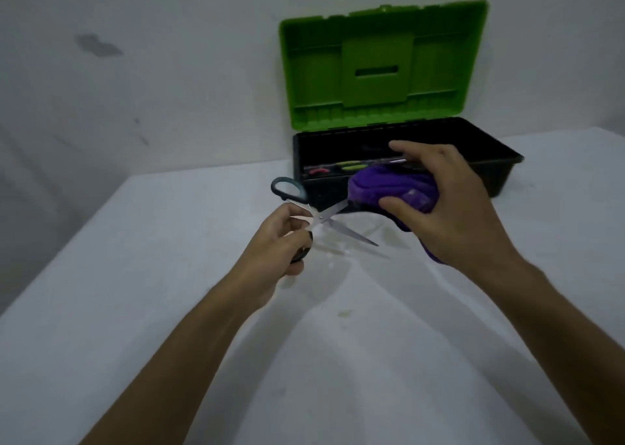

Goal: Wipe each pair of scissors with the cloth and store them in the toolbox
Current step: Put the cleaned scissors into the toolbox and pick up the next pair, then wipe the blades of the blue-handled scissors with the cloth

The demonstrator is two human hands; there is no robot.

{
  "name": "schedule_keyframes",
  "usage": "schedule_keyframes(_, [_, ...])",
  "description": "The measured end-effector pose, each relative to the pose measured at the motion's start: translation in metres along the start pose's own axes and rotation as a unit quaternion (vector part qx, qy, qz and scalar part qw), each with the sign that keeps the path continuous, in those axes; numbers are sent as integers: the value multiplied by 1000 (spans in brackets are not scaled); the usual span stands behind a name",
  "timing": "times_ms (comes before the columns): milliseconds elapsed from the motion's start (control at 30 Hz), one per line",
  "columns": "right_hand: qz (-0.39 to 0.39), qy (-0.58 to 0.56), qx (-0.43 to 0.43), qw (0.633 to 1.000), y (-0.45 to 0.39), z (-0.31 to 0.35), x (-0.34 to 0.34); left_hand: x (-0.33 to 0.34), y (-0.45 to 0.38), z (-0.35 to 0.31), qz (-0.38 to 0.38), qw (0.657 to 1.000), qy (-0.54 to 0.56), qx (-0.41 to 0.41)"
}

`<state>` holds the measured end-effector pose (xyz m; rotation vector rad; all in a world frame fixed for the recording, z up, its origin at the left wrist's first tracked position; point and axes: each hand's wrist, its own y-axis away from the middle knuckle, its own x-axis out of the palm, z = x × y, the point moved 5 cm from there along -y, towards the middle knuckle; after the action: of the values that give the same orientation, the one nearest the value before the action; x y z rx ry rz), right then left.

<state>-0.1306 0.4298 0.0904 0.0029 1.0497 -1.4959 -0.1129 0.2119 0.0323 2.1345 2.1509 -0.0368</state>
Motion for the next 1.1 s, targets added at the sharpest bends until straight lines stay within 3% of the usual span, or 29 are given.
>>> schedule_keyframes(133, [-4,21,-17,1000,-8,23,35,-33,24,-2,-44,999,-16,9])
schedule_keyframes(300, [-47,98,-111,988,-11,52,70,-53,33,-7,-86,994,-67,6])
schedule_keyframes(400, [31,114,-177,977,3,59,95,-54,33,-10,-103,992,-65,23])
schedule_keyframes(533, [175,68,-177,966,13,48,101,-56,35,-4,-114,992,-48,18])
schedule_keyframes(667, [243,39,-210,946,12,46,90,-57,37,-5,-108,994,-18,14])
schedule_keyframes(933, [150,129,-345,918,5,56,92,-50,31,-12,-114,993,-30,19])
schedule_keyframes(1100, [126,155,-224,954,-22,8,79,-64,33,-17,-130,989,-58,37])
